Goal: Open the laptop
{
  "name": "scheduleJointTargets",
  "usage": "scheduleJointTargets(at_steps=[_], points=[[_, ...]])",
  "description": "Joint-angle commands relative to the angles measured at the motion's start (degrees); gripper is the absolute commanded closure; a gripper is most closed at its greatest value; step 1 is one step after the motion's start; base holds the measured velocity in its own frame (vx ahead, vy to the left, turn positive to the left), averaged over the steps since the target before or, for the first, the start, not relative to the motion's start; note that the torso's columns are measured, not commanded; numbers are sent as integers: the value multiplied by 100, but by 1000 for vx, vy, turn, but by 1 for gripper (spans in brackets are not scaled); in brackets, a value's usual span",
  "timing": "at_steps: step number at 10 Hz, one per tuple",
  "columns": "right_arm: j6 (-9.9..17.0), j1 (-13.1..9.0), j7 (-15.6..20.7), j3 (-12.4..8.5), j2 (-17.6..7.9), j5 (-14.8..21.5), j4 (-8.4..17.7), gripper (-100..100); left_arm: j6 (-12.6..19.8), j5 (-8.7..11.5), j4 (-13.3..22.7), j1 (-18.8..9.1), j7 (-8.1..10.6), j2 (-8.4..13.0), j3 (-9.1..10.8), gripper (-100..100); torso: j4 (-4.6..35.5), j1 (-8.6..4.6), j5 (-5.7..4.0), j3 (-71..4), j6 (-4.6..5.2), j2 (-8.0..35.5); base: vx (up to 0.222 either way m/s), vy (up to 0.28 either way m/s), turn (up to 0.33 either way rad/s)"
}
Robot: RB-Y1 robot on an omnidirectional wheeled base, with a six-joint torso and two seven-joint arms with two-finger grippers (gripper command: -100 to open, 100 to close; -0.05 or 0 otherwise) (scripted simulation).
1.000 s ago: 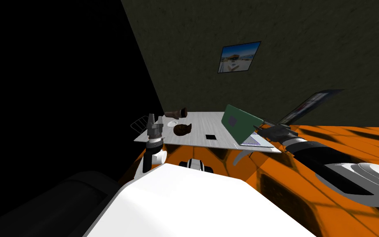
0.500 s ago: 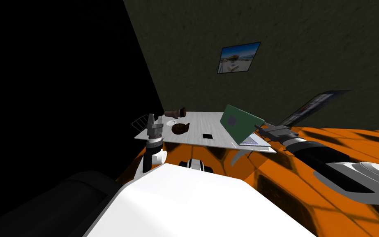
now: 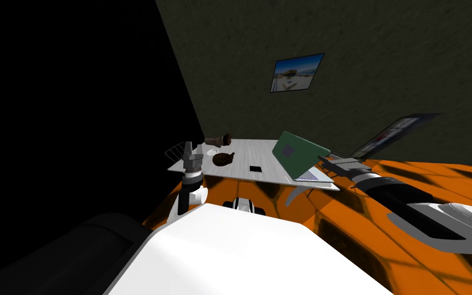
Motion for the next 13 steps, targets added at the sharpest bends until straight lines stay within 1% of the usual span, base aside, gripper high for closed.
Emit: scheduleJointTargets(at_steps=[1,4,5,6,7,8,9,11,13], points=[[-137,-176,-212,182,250,-200,317,100,0,0,0,0,0,0,0,0,-6,-24,-15,0,0,-2,-31,-137,79],[-282,-337,-419,344,512,-407,611,100,0,0,0,1,0,0,1,0,-26,-29,-34,-4,14,-16,-17,-114,56],[-378,-445,-557,452,687,-545,807,100,0,0,0,1,0,0,1,0,-36,-23,-43,-2,5,-18,-35,-128,64],[-426,-499,-627,506,775,-614,905,100,0,0,0,0,0,1,1,0,-44,-29,-53,-3,-7,-21,-44,-156,116],[-352,-540,-550,399,716,-549,783,100,0,0,0,0,0,1,1,0,-47,-32,-58,-3,-7,-22,-24,-69,27],[-517,-690,-651,525,1017,-654,1062,100,0,0,0,1,0,0,1,0,-27,8,-23,-9,-4,-22,-20,-92,47],[-517,-690,-651,525,1020,-654,1062,100,0,0,0,1,0,0,1,0,-25,17,-17,-5,-14,-16,-26,-94,55],[-662,-829,-724,660,1310,-741,1336,100,0,0,0,1,0,0,0,0,-22,21,-13,-3,-15,-13,-25,-84,50],[-808,-969,-796,795,1600,-828,1611,100,0,0,0,1,0,0,0,0,-37,14,-35,-3,-28,-18,-35,-100,52]])
